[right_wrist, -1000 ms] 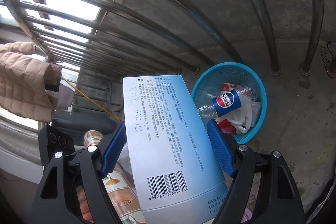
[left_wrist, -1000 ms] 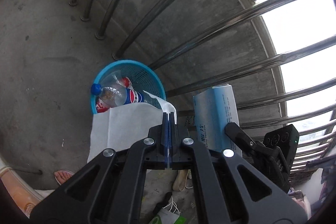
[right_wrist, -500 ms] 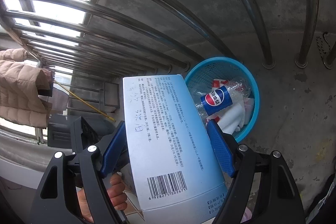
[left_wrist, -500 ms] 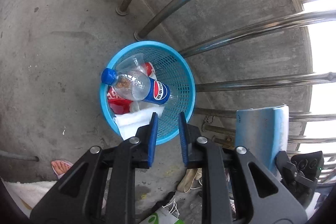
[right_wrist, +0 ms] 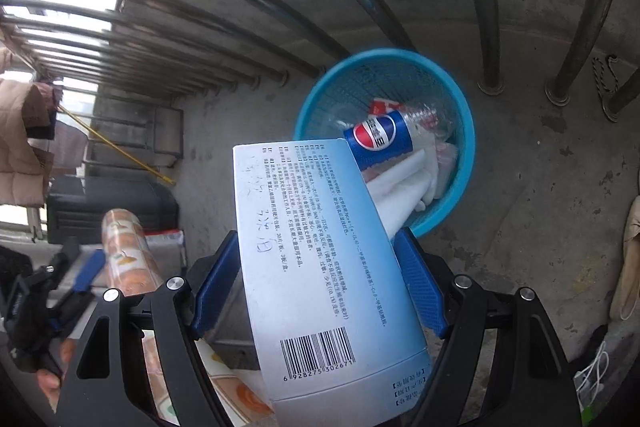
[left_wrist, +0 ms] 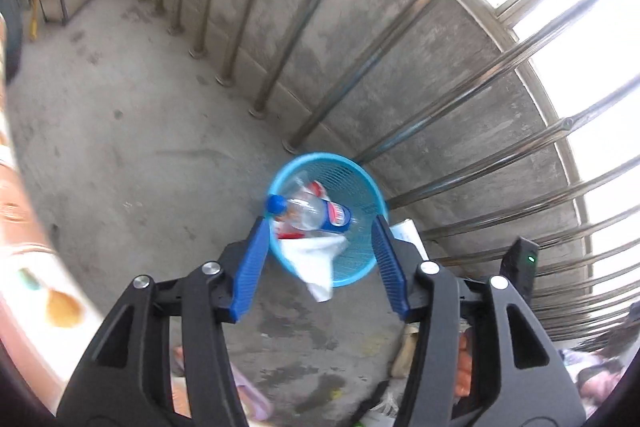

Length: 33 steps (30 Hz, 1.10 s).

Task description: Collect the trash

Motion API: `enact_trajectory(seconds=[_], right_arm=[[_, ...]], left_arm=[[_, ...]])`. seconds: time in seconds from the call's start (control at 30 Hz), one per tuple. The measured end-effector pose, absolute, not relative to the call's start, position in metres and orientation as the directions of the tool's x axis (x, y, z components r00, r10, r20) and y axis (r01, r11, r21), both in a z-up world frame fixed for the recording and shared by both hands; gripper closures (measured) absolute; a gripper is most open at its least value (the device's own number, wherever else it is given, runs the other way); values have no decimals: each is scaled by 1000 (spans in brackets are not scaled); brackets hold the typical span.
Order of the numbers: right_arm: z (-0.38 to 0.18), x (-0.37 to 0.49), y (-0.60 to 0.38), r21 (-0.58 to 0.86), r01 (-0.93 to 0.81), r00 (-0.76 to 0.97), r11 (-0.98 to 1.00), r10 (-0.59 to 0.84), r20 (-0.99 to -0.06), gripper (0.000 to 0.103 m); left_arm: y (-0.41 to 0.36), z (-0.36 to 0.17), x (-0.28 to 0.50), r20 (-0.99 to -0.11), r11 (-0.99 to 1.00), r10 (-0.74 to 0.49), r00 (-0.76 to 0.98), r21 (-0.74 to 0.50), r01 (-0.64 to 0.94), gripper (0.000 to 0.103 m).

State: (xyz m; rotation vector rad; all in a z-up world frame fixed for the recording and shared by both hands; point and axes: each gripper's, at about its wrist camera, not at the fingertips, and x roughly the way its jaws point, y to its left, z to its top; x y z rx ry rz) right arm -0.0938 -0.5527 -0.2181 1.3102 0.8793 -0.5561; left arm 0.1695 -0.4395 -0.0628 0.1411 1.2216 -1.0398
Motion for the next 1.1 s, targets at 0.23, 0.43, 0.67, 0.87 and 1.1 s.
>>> enact_trajectory(seconds=[0.23, 0.43, 0.67, 0.87, 1.1], right_arm=[[-289, -52, -550, 430, 866, 378, 254, 231, -897, 28], [-353, -6, -572, 193, 929, 126, 316, 220, -967, 25], [-317, -37, -573, 220, 958, 213, 183, 58, -975, 25], [-262, -65, -564, 261, 952, 276, 159, -79, -958, 25], [-151, -41, -498, 339, 833, 452, 438, -184, -873, 22]], left_arm=[[-345, -17, 172, -800, 584, -590, 111, -327, 743, 44], [-282, -1, 161, -781, 600, -594, 192, -272, 752, 40], [-214, 12, 149, -740, 675, -593, 317, -242, 697, 31], [-176, 20, 137, -705, 700, -600, 377, -235, 674, 28], [-128, 45, 111, -633, 785, -565, 530, -214, 581, 11]])
